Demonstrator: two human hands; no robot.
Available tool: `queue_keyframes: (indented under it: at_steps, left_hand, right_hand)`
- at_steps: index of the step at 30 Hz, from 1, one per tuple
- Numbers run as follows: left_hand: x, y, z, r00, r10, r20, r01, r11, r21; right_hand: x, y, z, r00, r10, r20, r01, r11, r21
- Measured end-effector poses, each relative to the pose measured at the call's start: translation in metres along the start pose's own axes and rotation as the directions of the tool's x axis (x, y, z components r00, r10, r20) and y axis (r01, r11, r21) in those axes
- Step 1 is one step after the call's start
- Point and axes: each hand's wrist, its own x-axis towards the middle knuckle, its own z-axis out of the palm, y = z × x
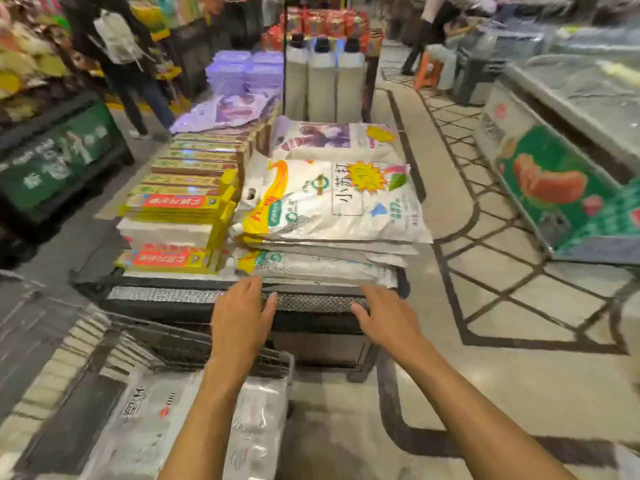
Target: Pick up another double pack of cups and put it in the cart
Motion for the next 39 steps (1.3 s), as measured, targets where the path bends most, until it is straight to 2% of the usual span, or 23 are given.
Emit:
queue_keyframes:
  at_steps: [3, 8, 13, 18, 23, 29, 32, 39]
  left_hand:
    - [0.01, 0.06, 0.018, 0.985, 0.167, 0.041, -0.166, 0.986, -0.028]
    - [0.009, 0.184, 0.044, 0.898, 0.416, 0.147, -0.404, 0.909, -0.101]
    - [-0.026, 0.319, 0.08, 0.76, 0.627, 0.17, -0.6, 0.778, -0.188]
    - [-0.104, 0.424, 0.132, 0.616, 0.725, 0.308, -0.691, 0.685, -0.231]
    - [-0.177, 0.496, 0.18, 0.497, 0.732, 0.467, -0.733, 0.642, -0.225]
    - [-0.239, 0.572, 0.222, 0.419, 0.775, 0.474, -0.806, 0.557, -0.2]
    - [-0.265, 0.612, 0.245, 0.382, 0.769, 0.512, -0.826, 0.533, -0.182]
    - [-0.312, 0.699, 0.309, 0.237, 0.785, 0.573, -0.909, 0.387, -0.154]
  right_hand:
    - [-0.037, 0.062, -0.015, 0.981, 0.183, -0.063, -0.182, 0.983, 0.025]
    - [-0.114, 0.173, -0.046, 0.889, 0.438, -0.135, -0.435, 0.899, 0.05]
    - [-0.214, 0.279, -0.058, 0.716, 0.684, -0.142, -0.669, 0.73, 0.142]
    - [-0.321, 0.362, -0.031, 0.539, 0.838, -0.078, -0.811, 0.542, 0.221]
    - [-0.411, 0.425, 0.01, 0.387, 0.921, 0.037, -0.897, 0.367, 0.245]
    - [-0.496, 0.498, 0.029, 0.253, 0.956, 0.148, -0.946, 0.212, 0.246]
    - [-0.524, 0.532, 0.037, 0.207, 0.961, 0.181, -0.957, 0.16, 0.242]
    - [-0.552, 0.608, 0.057, 0.131, 0.962, 0.241, -0.974, 0.08, 0.213]
